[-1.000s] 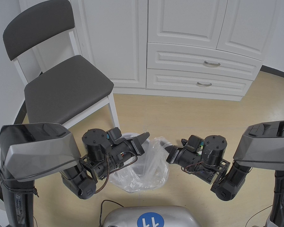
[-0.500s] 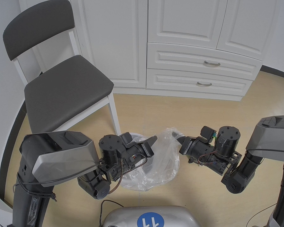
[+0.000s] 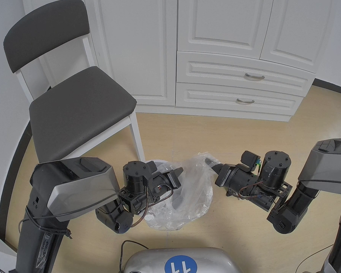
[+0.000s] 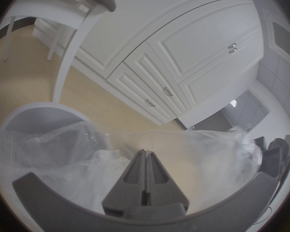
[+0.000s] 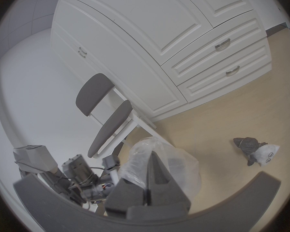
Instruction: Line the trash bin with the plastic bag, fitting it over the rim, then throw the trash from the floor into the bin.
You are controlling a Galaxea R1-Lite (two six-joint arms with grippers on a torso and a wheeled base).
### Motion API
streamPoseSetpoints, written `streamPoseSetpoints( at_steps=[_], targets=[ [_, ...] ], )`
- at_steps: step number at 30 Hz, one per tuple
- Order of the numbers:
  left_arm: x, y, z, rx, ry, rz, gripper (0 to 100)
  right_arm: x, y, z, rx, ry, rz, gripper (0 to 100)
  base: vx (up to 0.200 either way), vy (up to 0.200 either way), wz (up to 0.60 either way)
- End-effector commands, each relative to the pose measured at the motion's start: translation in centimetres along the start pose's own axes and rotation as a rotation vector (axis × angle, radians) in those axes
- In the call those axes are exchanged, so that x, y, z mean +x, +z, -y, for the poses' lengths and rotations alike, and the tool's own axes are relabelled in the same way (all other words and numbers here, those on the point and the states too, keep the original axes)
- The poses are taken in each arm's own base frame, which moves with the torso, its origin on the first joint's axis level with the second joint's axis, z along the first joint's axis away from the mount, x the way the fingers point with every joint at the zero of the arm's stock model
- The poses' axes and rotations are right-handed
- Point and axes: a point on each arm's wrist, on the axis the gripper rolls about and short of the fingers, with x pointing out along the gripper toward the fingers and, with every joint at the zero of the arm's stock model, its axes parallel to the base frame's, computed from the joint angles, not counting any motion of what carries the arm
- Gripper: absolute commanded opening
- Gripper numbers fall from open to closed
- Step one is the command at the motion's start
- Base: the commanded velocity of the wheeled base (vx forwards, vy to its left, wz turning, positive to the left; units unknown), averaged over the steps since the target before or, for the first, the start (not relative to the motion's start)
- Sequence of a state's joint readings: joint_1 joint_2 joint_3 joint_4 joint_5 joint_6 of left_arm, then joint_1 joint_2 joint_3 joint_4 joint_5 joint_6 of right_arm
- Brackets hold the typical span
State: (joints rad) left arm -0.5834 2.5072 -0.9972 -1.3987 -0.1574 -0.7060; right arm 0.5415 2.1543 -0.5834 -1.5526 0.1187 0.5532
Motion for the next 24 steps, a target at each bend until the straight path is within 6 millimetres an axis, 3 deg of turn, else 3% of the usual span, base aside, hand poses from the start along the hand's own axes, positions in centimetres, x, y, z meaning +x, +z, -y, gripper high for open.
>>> streamPoseSetpoints(
  at_steps=[1, 9, 15, 19, 24],
  targets=[
    [1.1, 1.4, -2.3, -0.014, 0.07, 0.0, 0, 0.4, -0.9, -1.2, 0.009, 0.04, -0.009, 0, 0.0, 0.0, 0.0],
    [1.3, 1.9, -3.1, -0.018, 0.09, 0.0, 0, 0.8, -2.1, -2.0, 0.059, 0.052, -0.035, 0, 0.0, 0.0, 0.0],
    [0.9, 3.5, -3.4, -0.016, 0.095, 0.051, 0, 0.9, -3.2, -2.9, 0.079, 0.073, -0.066, 0, 0.0, 0.0, 0.0],
    [0.3, 5.5, -2.3, -0.01, 0.058, 0.113, 0, 1.1, -4.7, -2.9, 0.078, 0.071, -0.107, 0, 0.0, 0.0, 0.0],
    [0.0, 6.0, -1.8, -0.017, 0.013, 0.164, 0, 1.8, -6.2, -2.1, 0.06, 0.031, -0.122, 0, 0.0, 0.0, 0.0]
  ],
)
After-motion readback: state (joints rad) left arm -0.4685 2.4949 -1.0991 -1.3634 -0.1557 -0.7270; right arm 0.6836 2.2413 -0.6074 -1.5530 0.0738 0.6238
